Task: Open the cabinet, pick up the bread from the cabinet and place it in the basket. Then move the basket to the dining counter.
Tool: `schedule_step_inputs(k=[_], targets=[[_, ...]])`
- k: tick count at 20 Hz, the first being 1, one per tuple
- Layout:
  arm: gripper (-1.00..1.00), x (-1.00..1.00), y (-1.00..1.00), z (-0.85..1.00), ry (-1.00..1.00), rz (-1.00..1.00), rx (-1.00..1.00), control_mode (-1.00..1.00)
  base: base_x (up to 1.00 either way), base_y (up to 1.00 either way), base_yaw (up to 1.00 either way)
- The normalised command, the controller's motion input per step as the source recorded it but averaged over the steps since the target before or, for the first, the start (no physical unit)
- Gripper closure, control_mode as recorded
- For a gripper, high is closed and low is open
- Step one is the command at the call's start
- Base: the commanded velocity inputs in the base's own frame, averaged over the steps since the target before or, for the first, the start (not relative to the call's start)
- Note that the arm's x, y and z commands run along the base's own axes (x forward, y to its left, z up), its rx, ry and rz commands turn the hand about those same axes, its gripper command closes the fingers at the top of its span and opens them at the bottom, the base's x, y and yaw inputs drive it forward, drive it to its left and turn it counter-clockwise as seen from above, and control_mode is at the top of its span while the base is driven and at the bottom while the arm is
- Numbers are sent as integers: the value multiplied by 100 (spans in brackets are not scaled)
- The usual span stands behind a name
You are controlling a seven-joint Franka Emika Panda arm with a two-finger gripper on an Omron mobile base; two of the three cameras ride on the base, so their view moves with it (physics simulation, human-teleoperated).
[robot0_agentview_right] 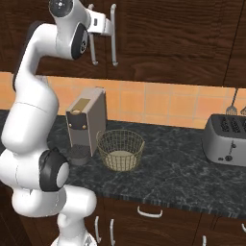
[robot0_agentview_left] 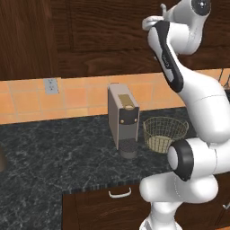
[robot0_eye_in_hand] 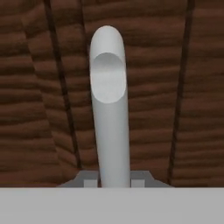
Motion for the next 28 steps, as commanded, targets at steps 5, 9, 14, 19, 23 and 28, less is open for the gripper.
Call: schedule_step_inputs(k=[5, 9, 14, 19, 23, 28], targets=[[100, -70, 29, 0, 0, -13, 0, -100, 0, 0, 0], [100, -100, 58, 5, 0, -17, -2, -100, 0, 0, 0], [100, -100, 56, 28, 0, -13, -9, -100, 0, 0, 0], [100, -100, 73, 36, 1, -20, -11, -100, 0, 0, 0], [100, -100, 83, 14, 1, -22, -14, -100, 0, 0, 0], [100, -71, 75, 5, 3, -27, -15, -100, 0, 0, 0]])
